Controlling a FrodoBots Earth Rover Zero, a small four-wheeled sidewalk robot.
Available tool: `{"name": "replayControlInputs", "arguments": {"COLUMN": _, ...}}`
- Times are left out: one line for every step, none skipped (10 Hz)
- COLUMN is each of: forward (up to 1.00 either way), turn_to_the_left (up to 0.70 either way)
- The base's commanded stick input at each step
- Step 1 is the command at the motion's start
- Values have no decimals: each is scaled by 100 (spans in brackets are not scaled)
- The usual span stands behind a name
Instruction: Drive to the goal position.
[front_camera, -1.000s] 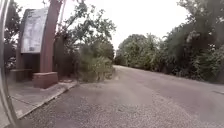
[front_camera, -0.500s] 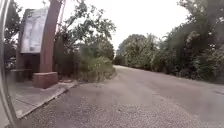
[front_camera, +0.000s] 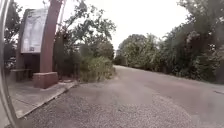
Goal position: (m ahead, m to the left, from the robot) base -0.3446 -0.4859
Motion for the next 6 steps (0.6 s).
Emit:
{"name": "replayControlInputs", "arguments": {"forward": 4, "turn_to_the_left": 0}}
{"name": "replayControlInputs", "arguments": {"forward": 4, "turn_to_the_left": 0}}
{"name": "replayControlInputs", "arguments": {"forward": 4, "turn_to_the_left": 0}}
{"name": "replayControlInputs", "arguments": {"forward": 4, "turn_to_the_left": 0}}
{"name": "replayControlInputs", "arguments": {"forward": 4, "turn_to_the_left": 0}}
{"name": "replayControlInputs", "arguments": {"forward": 4, "turn_to_the_left": 0}}
